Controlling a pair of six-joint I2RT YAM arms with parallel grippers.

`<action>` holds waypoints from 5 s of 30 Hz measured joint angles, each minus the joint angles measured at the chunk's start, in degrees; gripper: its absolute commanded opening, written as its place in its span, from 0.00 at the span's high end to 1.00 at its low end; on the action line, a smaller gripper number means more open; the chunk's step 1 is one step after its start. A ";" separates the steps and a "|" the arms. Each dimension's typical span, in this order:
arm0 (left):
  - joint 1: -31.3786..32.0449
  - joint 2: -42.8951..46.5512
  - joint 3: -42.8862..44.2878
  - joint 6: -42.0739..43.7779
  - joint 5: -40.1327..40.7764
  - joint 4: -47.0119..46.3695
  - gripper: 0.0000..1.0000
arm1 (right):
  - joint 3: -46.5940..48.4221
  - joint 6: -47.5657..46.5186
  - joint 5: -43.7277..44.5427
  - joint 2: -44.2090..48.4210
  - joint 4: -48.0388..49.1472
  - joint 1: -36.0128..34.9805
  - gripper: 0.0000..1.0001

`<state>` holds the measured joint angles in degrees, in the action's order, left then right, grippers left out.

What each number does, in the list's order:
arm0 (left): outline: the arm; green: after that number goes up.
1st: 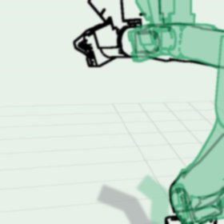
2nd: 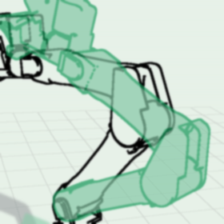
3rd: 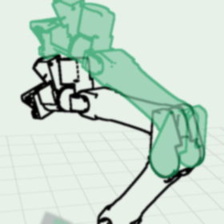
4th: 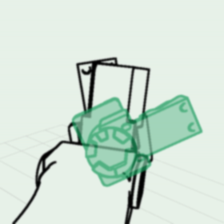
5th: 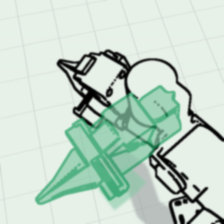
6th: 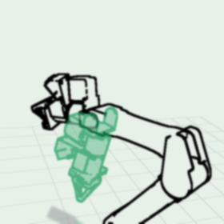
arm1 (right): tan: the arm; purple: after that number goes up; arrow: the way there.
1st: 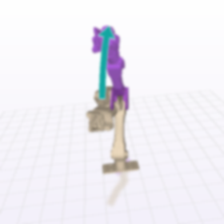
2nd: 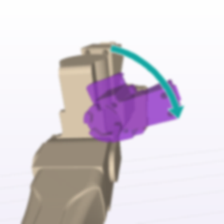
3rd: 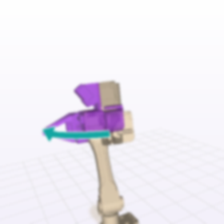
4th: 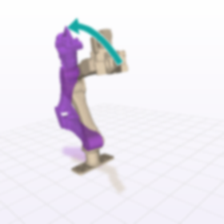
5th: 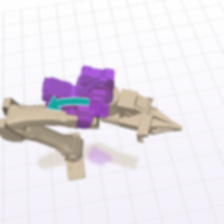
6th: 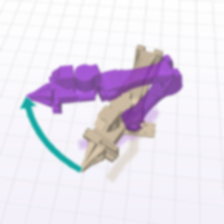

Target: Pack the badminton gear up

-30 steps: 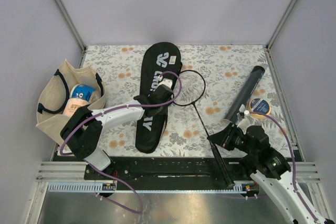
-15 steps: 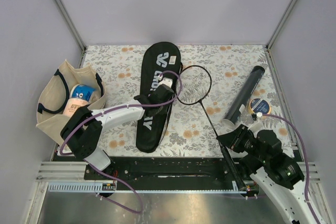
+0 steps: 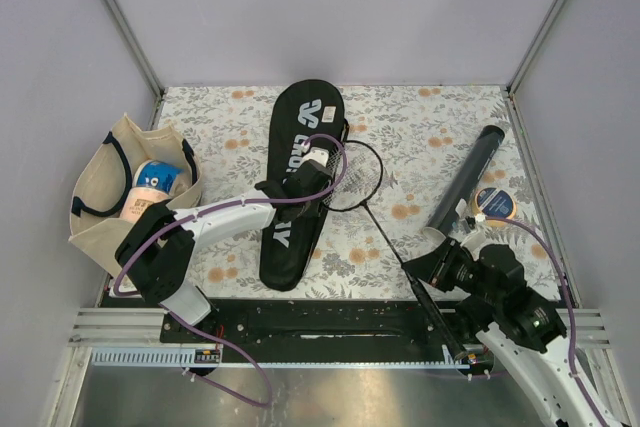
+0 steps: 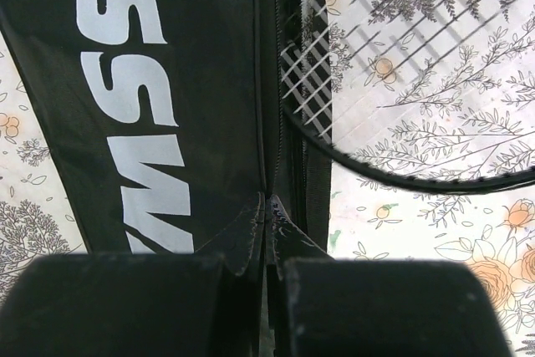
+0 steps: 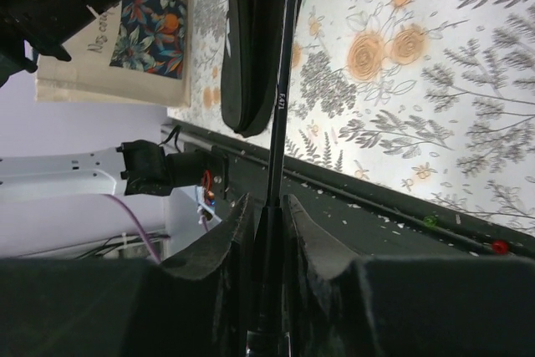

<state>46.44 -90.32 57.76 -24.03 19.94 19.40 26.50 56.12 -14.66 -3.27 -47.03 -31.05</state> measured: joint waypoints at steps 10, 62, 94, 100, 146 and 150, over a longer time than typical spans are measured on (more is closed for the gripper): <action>0.00 1.60 -0.15 0.00 -2.34 -2.43 1.00 | -9.70 6.58 -5.38 -0.28 14.34 0.00 1.00; 7.34 -8.92 -0.20 3.74 24.39 3.43 0.51 | -16.28 6.38 -2.95 -14.21 37.90 -0.07 1.00; 4.87 -4.26 -0.13 0.33 17.22 4.44 1.00 | -18.67 8.11 -3.15 -18.62 45.72 -0.07 1.00; 5.11 1.99 -0.46 -1.95 9.46 1.77 1.00 | -18.67 8.92 -3.02 -21.90 49.33 -0.13 1.00; 4.81 19.98 -18.29 -25.83 -9.22 -13.38 1.00 | 6.40 3.91 15.96 -99.84 93.72 -15.93 1.00; 4.39 19.96 -19.80 -27.21 -8.17 -14.58 1.00 | 9.16 4.20 17.64 -101.63 92.11 -17.51 0.96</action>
<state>50.83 -70.37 37.95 -51.24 11.77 4.82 35.66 60.31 2.98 -104.90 45.08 -48.56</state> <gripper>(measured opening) 0.028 0.240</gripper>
